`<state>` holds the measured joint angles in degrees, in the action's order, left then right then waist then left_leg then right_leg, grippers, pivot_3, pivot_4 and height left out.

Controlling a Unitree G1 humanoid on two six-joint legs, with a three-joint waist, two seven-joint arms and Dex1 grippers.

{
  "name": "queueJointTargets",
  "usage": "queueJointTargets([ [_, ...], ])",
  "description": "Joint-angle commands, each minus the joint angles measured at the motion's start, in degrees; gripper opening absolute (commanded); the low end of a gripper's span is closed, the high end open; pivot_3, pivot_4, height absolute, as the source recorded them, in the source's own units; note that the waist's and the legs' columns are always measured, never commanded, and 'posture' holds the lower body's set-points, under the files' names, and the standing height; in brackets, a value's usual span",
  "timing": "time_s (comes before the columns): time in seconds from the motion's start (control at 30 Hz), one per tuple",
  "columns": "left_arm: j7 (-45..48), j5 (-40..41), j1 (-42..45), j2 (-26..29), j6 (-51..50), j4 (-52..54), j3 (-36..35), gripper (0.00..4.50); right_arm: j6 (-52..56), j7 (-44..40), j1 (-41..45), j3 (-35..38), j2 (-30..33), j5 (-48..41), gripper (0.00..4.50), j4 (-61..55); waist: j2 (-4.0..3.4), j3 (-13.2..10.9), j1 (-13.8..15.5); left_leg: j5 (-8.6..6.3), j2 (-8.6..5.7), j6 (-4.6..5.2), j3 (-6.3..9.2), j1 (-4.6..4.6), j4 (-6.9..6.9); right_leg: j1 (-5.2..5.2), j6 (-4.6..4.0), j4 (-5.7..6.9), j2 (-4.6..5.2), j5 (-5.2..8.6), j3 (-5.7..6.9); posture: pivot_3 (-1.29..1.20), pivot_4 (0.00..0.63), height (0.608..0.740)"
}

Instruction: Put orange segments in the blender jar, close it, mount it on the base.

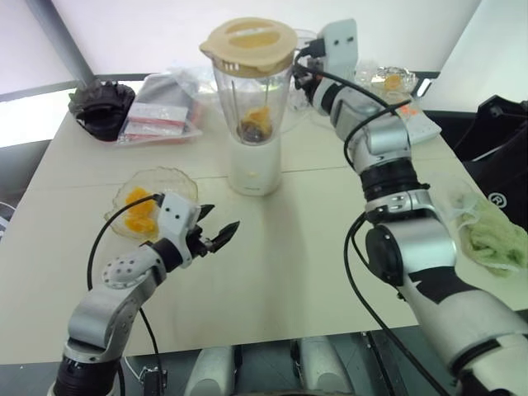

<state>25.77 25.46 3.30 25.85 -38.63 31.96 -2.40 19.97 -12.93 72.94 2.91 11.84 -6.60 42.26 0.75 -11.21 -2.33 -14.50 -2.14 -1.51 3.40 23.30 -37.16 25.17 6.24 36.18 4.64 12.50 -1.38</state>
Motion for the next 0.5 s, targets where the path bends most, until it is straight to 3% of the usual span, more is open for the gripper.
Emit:
queueJointTargets([
  [0.03,-0.4,-0.2,-0.1,-0.1,0.7,1.6,0.2,3.73,-0.8,-0.1,1.1,-1.6,0.7,2.7,0.97,1.5,0.0,0.0,0.0,0.0,0.0,0.0,0.0,0.0,0.0,-0.01,0.0,0.0,0.0,0.0,0.0,0.0,0.15,0.74],
  [0.23,-0.6,-0.4,-0.3,-0.4,1.2,1.4,0.7,3.73,-0.4,-0.8,0.3,-1.6,0.6,2.6,0.97,1.4,-0.01,0.0,0.0,0.0,0.0,0.0,0.0,-0.03,-0.01,-0.04,0.0,0.0,0.0,0.0,0.0,0.0,0.15,0.74],
  [0.47,-0.5,-0.6,0.2,-0.3,1.5,0.8,1.1,3.79,-0.6,-1.0,-0.5,-1.3,1.1,3.1,4.4,1.7,-0.01,0.0,-0.1,0.0,0.0,0.0,0.0,-0.03,0.0,-0.02,0.0,0.0,-0.01,0.0,0.0,0.0,0.15,0.74],
  [0.5,-0.4,-0.6,0.4,-0.2,1.5,0.6,1.1,3.79,-0.8,-1.0,-0.8,-1.3,1.4,3.4,4.47,1.7,-0.01,0.0,-0.2,0.0,0.0,0.0,0.0,-0.02,0.01,-0.01,0.0,0.0,-0.01,0.0,-0.01,0.0,0.15,0.74],
])
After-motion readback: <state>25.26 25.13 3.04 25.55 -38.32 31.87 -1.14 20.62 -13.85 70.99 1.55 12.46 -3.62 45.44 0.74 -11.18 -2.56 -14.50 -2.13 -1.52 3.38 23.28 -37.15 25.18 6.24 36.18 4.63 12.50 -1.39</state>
